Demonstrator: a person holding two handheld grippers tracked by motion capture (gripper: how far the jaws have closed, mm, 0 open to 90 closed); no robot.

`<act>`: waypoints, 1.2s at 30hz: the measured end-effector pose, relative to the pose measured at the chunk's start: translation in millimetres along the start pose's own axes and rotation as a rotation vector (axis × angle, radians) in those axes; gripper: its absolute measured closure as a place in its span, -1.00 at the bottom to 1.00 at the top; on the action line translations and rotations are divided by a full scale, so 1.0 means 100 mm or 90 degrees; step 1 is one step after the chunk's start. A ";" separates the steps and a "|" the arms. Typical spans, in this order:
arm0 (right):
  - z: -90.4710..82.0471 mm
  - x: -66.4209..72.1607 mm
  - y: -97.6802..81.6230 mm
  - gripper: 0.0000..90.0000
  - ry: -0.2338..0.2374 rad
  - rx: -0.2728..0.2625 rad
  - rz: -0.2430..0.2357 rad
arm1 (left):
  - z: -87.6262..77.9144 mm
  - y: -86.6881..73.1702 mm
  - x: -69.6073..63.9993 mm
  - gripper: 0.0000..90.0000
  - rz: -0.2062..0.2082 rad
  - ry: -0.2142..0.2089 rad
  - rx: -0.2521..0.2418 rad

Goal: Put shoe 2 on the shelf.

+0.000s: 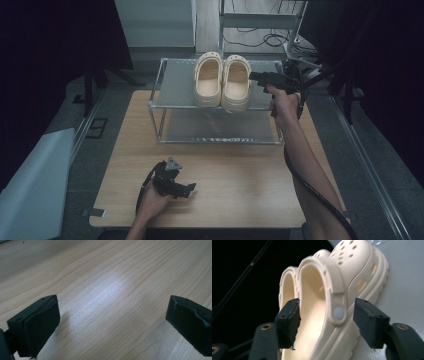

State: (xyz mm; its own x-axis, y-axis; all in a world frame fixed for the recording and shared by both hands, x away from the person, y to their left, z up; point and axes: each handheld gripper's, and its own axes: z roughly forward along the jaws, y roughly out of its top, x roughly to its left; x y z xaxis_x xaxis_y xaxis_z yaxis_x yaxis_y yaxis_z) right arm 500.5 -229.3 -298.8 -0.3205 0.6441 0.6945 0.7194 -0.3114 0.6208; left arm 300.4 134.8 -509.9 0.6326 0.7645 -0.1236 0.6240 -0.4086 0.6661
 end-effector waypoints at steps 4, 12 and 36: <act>-0.07 -0.02 -0.07 -0.22 0.025 0.001 -0.018 | 0.00 0.00 0.01 -1.00 0.000 0.000 -0.001; -0.14 -0.10 -0.19 -0.39 0.056 0.023 -0.044 | 0.00 -0.01 0.01 -1.00 0.001 0.001 0.003; -0.45 -0.23 -0.58 -0.68 0.139 0.074 -0.135 | 0.01 -0.02 0.00 -1.00 -0.002 0.003 0.003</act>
State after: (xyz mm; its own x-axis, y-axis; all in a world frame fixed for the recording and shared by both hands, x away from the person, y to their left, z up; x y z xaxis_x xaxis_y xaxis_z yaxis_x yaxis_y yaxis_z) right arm 438.0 -257.1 -334.4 -0.5862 0.5172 0.6236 0.6843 -0.0959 0.7228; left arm 299.9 134.9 -512.2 0.6292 0.7676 -0.1221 0.6279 -0.4094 0.6619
